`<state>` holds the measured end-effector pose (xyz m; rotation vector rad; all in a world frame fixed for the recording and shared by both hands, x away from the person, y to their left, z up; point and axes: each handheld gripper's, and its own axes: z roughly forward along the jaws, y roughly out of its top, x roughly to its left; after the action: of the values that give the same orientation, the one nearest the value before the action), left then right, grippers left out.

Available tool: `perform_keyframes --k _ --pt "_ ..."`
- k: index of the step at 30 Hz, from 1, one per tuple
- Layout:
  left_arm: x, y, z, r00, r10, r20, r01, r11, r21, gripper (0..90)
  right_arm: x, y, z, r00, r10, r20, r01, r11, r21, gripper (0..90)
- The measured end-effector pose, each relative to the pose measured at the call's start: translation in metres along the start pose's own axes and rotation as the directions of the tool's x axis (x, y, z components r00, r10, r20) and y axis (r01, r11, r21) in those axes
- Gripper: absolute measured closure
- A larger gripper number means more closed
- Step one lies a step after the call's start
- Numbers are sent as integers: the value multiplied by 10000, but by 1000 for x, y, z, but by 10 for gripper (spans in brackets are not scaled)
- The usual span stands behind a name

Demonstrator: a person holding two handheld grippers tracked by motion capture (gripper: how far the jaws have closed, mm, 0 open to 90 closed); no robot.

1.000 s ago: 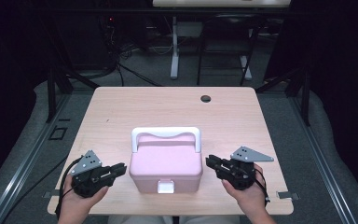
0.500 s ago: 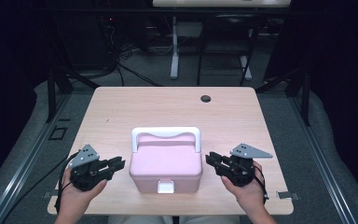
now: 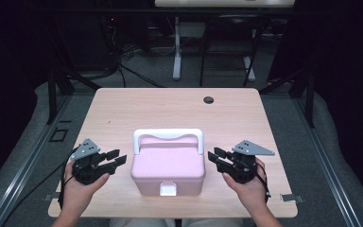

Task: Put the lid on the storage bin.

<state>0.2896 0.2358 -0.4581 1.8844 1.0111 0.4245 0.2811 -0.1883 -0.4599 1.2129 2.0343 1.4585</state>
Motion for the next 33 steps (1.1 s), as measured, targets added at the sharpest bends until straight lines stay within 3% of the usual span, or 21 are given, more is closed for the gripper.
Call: perform_keyframes --k 14,20,33 --pt "21 -14 12 9967 -372 -721 378 9993 60 564 -25 -12 6 9973 434 596 -436 9990 23 576" --pt "26 -21 17 9960 -534 -709 540 9985 62 558 -31 -17 7 9961 383 790 -379 9993 -63 548" --pt "32 -41 28 9967 -391 -714 424 9981 442 519 -39 -34 14 9921 31 1256 -50 9999 146 507"
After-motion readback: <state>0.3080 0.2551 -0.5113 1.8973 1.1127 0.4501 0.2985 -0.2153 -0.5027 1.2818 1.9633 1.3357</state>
